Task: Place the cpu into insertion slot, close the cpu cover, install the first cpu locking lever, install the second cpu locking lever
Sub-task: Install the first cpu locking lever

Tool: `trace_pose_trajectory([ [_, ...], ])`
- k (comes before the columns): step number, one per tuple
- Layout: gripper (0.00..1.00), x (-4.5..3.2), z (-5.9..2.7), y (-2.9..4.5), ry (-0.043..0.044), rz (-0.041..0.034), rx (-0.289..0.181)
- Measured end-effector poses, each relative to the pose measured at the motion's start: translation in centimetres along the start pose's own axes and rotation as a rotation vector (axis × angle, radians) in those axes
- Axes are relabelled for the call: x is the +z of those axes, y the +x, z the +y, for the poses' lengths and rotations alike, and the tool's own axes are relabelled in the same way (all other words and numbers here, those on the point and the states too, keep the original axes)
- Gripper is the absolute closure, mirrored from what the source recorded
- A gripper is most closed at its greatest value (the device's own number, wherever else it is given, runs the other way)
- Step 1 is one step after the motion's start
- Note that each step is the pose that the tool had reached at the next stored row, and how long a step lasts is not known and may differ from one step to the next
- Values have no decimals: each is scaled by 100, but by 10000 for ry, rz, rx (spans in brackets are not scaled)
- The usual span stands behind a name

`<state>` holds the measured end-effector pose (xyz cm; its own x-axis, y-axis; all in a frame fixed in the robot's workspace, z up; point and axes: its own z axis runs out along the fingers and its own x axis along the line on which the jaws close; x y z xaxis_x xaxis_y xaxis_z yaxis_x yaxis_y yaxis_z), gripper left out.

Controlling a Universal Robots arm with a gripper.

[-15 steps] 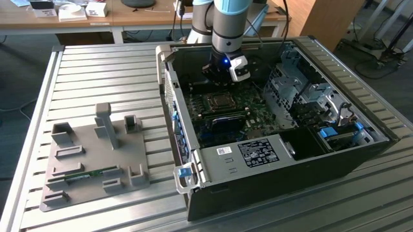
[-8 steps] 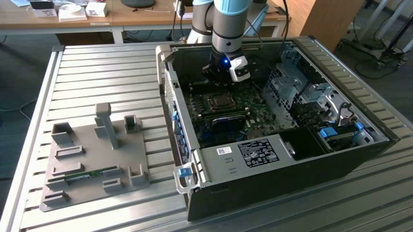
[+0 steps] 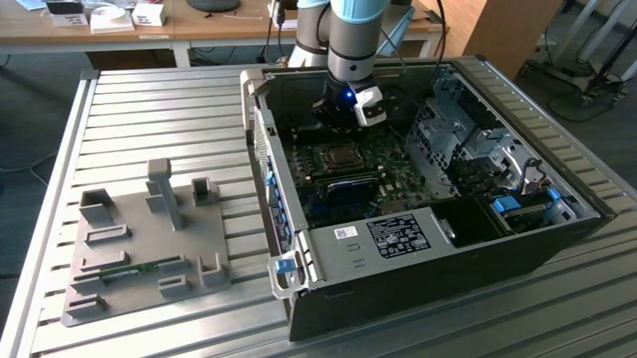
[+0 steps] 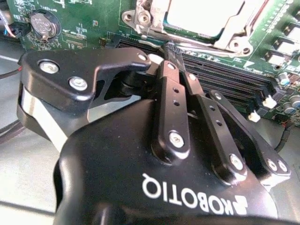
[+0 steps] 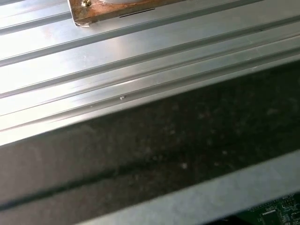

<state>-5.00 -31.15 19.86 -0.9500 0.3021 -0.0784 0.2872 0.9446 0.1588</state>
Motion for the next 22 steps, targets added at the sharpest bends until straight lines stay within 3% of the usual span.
trace_pose_trajectory([
  [16, 89, 8, 43, 0, 36, -64, 379],
  [22, 89, 22, 41, 1, 148, -109, 433],
])
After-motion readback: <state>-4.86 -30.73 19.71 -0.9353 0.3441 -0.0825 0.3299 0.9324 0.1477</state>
